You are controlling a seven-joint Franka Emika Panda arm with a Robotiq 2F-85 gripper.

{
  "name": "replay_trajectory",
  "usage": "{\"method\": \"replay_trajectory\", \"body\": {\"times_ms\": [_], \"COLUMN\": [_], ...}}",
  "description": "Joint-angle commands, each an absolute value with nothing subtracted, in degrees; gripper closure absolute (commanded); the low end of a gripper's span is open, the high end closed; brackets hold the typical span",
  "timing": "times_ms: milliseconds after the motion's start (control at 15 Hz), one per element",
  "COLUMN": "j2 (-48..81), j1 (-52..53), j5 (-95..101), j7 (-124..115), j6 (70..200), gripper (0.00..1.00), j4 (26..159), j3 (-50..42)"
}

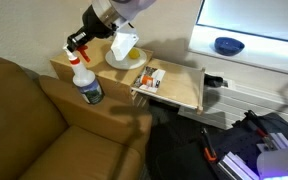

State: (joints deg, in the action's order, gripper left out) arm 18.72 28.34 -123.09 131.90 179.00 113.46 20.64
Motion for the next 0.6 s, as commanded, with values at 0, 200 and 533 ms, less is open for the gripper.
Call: {"method": "replay_trajectory", "body": {"times_ms": [0,200,533], "j2": [19.11,19.09,18.83], "j1": [28.05,28.01,28.60], "j5": [-125.68,-128.15,-130.85], "j7": [132.75,133.25,134.44], "j6": [174.50,170.84,168.59], "gripper": [0.94,0.94,0.94], "j4": [113.23,113.21,113.42], "j3": [19.36,18.10,16.46]}}
